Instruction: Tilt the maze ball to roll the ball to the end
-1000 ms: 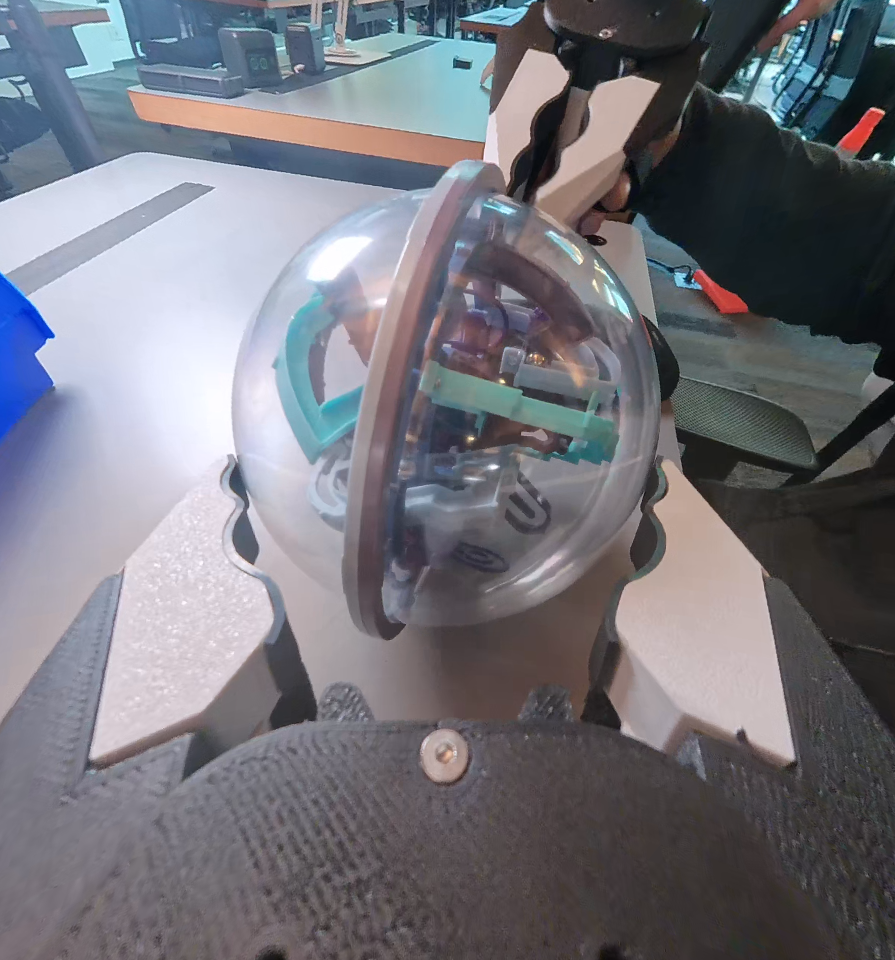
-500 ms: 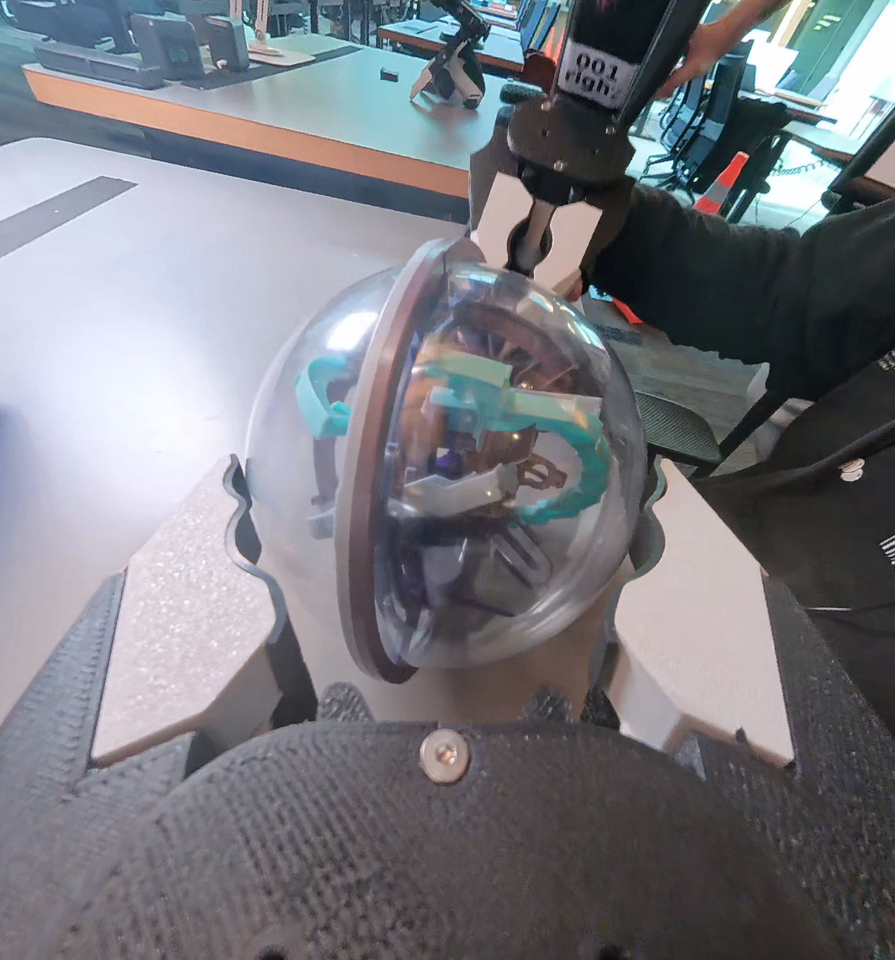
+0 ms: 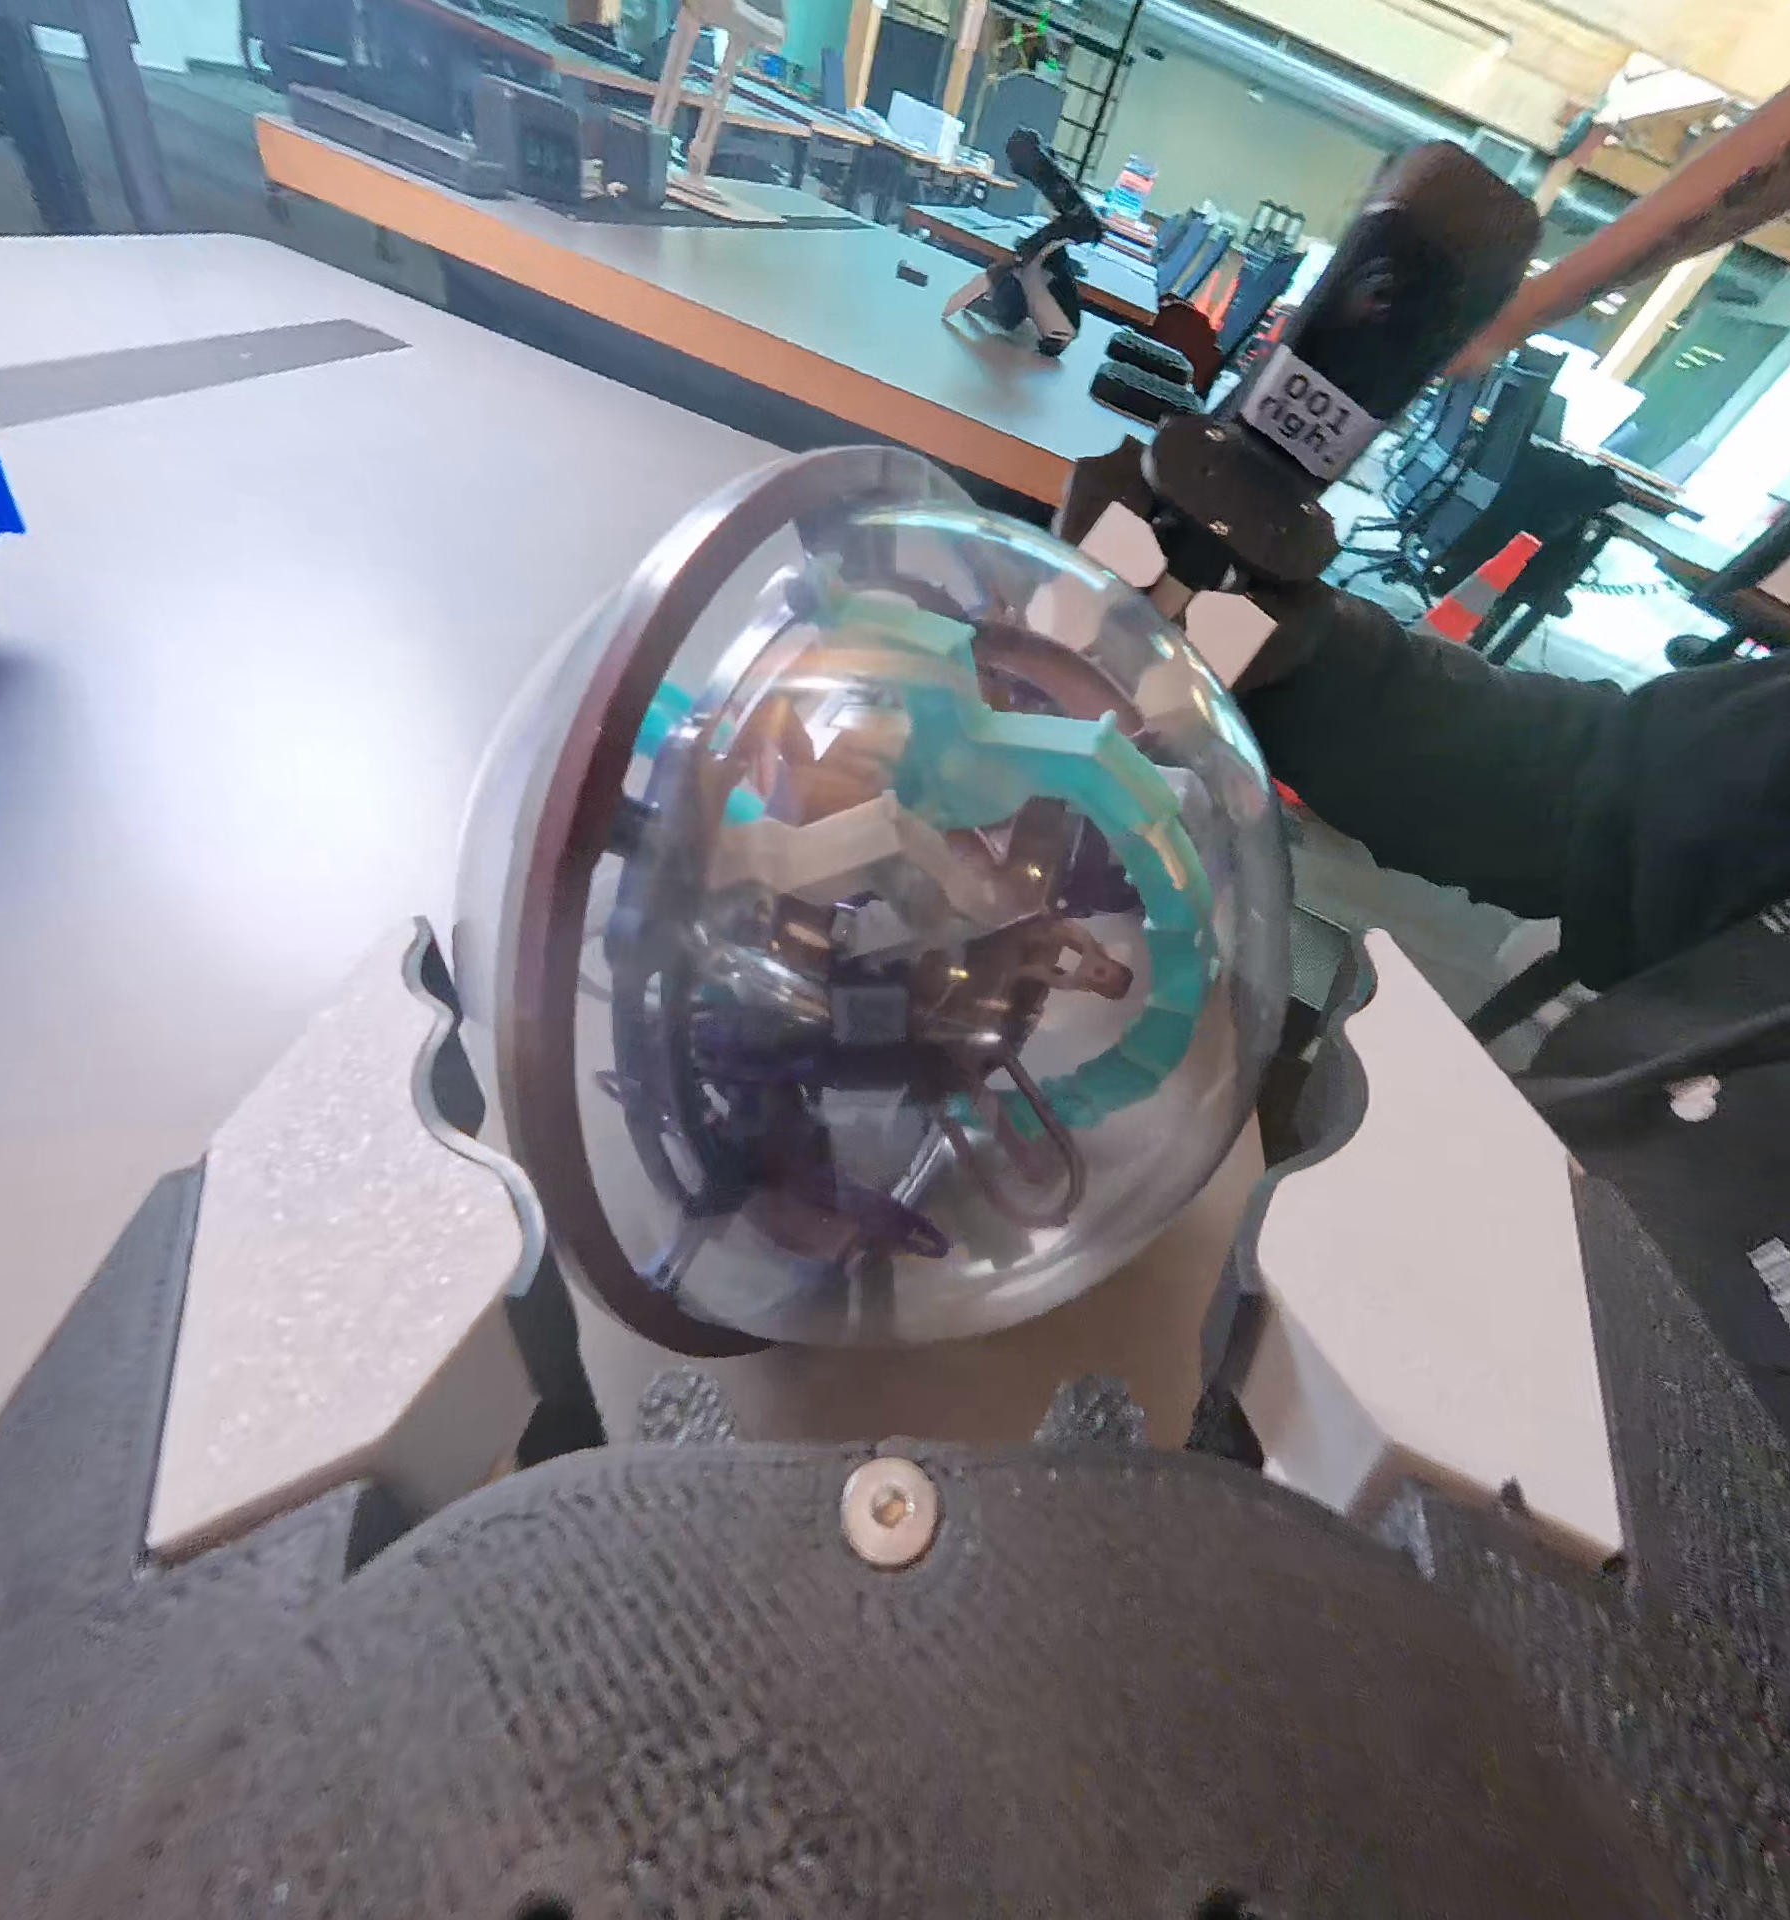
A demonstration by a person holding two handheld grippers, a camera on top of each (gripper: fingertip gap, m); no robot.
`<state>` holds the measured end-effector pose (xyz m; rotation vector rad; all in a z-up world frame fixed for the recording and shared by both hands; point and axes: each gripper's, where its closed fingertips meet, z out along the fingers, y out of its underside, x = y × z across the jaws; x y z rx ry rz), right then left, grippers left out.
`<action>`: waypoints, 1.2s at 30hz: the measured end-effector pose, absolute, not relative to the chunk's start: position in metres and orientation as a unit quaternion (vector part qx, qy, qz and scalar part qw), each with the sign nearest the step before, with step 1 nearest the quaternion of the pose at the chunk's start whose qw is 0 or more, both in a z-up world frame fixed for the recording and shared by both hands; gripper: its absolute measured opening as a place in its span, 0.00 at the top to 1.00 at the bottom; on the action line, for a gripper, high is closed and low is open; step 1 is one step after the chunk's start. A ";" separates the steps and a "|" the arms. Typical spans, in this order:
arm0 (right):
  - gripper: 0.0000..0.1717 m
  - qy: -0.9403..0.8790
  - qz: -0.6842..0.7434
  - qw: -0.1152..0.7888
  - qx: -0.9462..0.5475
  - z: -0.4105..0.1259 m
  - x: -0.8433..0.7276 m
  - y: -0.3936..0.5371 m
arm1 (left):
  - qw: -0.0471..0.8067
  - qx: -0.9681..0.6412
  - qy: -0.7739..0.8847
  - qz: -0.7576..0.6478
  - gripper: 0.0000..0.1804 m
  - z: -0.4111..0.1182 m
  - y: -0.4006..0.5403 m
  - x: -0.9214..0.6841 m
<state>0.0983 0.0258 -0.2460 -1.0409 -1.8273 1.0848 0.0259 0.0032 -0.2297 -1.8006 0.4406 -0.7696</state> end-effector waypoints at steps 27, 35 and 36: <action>0.95 -0.721 0.392 0.393 -0.415 -0.252 0.090 0.029 | 0.594 -0.714 0.354 -0.105 0.15 -0.217 0.001 0.035; 0.96 -0.712 0.392 0.415 -0.409 -0.254 0.090 0.028 | 0.592 -0.743 0.228 -0.214 0.13 -0.213 -0.004 0.017; 0.96 -0.711 0.394 0.415 -0.409 -0.254 0.090 0.027 | 0.577 -0.753 0.214 -0.233 0.13 -0.218 -0.005 0.020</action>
